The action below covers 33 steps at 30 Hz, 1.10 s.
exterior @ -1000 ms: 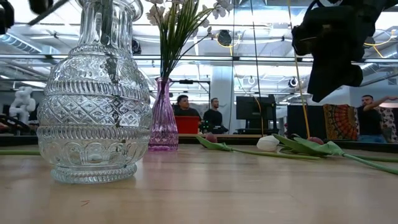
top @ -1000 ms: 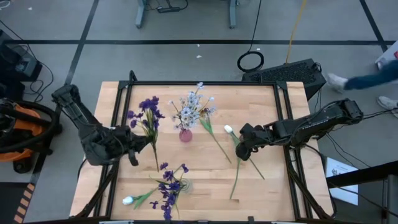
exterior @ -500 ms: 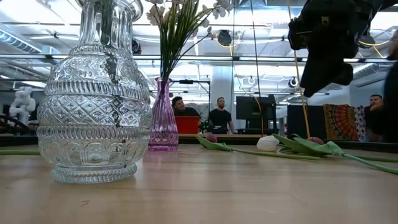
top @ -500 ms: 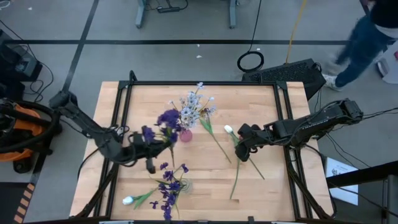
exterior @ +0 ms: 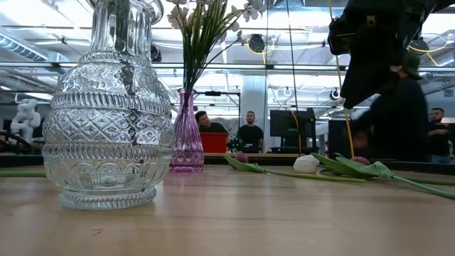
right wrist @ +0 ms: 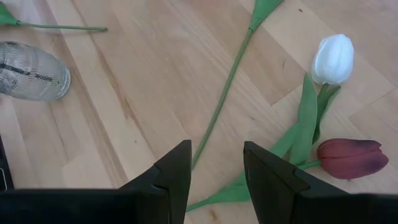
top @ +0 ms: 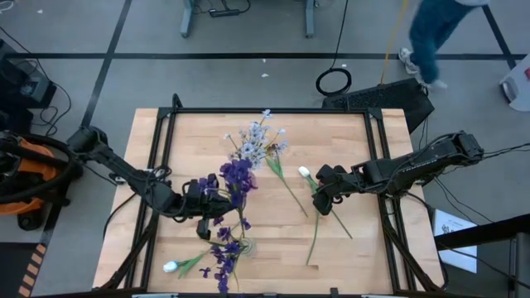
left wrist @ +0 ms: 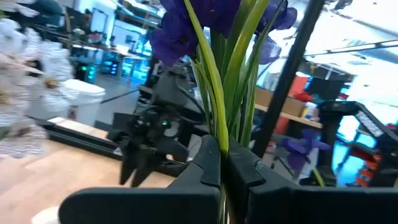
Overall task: Sort flowers into vase by color
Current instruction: Put the purple flowers into the transparent vase
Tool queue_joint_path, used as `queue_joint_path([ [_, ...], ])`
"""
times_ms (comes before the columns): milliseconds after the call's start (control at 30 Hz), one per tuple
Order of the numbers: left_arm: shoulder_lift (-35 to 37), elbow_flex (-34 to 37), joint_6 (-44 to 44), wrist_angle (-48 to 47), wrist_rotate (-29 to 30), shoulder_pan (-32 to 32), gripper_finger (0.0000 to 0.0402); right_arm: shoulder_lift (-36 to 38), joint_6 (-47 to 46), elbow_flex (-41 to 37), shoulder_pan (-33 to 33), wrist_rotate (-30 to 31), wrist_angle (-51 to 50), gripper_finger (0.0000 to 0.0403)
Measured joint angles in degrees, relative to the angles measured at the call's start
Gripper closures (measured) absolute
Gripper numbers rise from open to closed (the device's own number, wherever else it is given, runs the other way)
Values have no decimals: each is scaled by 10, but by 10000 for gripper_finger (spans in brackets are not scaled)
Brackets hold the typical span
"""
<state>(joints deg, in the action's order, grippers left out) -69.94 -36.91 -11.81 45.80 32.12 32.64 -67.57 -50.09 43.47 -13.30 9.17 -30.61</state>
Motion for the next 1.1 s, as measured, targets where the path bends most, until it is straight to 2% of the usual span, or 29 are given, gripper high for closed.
queue_joint_path([
  [167,-16,0,0,4,-6,0,402,0,0,0,0,0,0,267],
  [367,-53,0,1,48,-47,0,402,0,-1,0,0,0,0,267],
  [533,-72,0,7,47,-49,0,402,0,-2,0,0,0,0,267],
  [633,-82,0,48,47,-64,1,402,0,-2,0,0,0,0,267],
  [800,-91,0,160,47,-140,1,402,0,-14,0,0,1,0,267],
  [1100,-91,0,171,23,-182,1,402,0,-51,0,0,18,-1,267],
])
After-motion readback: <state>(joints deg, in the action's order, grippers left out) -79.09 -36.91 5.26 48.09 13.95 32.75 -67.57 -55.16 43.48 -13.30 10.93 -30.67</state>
